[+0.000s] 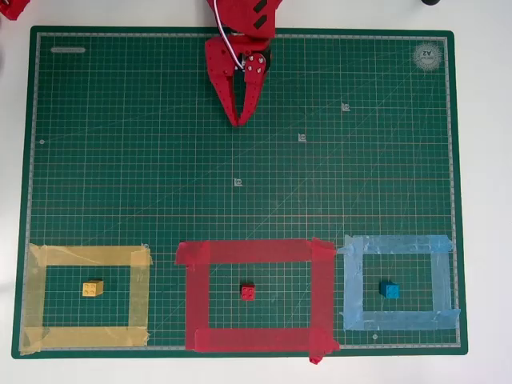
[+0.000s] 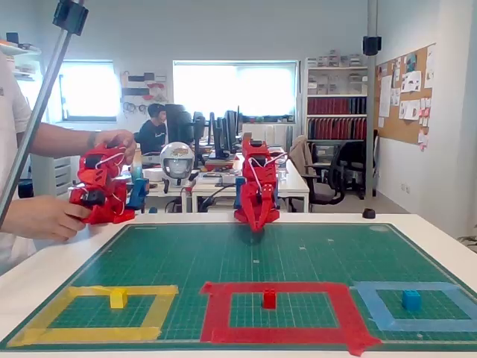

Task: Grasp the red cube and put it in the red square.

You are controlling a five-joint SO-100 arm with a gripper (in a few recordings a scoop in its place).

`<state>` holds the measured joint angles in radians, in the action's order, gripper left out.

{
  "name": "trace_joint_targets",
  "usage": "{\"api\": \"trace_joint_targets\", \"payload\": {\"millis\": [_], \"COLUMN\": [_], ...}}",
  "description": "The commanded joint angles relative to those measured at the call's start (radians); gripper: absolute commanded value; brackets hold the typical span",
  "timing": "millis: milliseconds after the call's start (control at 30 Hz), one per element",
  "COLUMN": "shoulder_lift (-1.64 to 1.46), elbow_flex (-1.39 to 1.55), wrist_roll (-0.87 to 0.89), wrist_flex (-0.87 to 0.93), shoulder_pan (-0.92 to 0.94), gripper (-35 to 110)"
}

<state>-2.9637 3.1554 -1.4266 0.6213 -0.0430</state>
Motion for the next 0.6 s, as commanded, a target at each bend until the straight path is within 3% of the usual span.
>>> {"api": "trace_joint_targets", "payload": {"millis": [0, 400, 567], "shoulder_lift": [-0.071, -0.255, -0.334], "elbow_flex": [0.005, 0.005, 0.005], "wrist_roll": [-0.009, -0.009, -0.009], "wrist_flex": [0.201, 0.626, 0.673], "shoulder_pan": [0.002, 0.009, 0.012], "gripper": [-1, -1, -1]}}
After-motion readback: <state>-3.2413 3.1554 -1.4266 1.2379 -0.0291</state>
